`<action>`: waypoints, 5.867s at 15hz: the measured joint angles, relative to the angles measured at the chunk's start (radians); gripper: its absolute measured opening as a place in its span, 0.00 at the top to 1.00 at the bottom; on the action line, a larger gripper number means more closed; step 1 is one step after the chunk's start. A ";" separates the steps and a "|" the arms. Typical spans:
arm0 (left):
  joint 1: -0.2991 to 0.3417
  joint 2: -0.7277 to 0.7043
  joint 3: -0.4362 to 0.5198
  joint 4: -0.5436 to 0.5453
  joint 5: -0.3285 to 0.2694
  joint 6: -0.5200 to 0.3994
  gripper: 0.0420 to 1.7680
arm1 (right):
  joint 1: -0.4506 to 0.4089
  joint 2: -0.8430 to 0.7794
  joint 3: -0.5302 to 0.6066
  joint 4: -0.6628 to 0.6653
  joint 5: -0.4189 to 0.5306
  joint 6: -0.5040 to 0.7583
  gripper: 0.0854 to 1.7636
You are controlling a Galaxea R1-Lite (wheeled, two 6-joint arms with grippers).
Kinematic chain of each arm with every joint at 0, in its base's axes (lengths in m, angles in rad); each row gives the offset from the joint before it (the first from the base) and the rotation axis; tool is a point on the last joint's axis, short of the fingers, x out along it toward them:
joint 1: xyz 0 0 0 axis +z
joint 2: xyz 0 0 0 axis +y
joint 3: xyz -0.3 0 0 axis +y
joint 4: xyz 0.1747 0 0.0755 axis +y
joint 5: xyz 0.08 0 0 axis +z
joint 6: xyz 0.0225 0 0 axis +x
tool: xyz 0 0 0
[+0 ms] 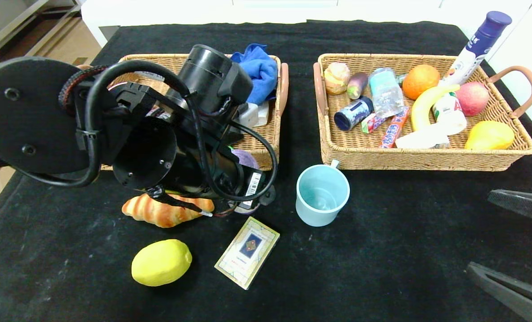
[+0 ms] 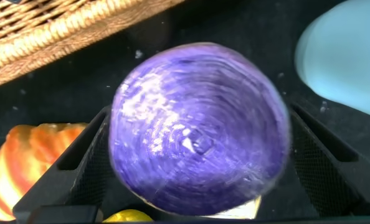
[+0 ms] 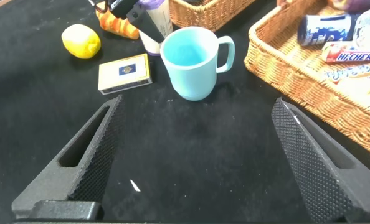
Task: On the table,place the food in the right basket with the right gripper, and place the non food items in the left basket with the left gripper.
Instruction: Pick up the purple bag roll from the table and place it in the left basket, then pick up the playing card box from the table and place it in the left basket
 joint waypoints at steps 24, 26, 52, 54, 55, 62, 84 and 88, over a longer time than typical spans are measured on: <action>-0.006 -0.016 0.004 0.009 0.010 0.002 0.47 | 0.012 0.012 0.017 0.001 0.002 -0.028 0.03; -0.014 -0.048 0.016 0.017 0.011 0.008 0.47 | 0.012 0.013 0.020 0.002 0.001 -0.030 0.03; 0.088 -0.073 0.029 -0.522 0.235 0.262 0.48 | 0.012 0.013 0.025 0.012 -0.002 -0.046 0.03; 0.108 -0.064 0.033 -0.542 0.265 0.276 0.48 | 0.012 0.013 0.025 0.012 -0.002 -0.046 0.03; 0.116 -0.062 0.036 -0.551 0.270 0.278 0.48 | 0.012 0.013 0.025 0.012 -0.002 -0.046 0.03; 0.214 -0.057 0.060 -0.668 0.271 0.282 0.48 | 0.012 0.013 0.027 0.013 -0.002 -0.046 0.03; 0.353 -0.056 0.125 -0.746 0.267 0.271 0.22 | 0.007 0.033 0.025 0.012 -0.005 -0.045 0.03; 0.323 -0.074 0.127 -0.742 0.264 0.273 0.15 | 0.008 0.035 0.025 0.012 -0.005 -0.046 0.03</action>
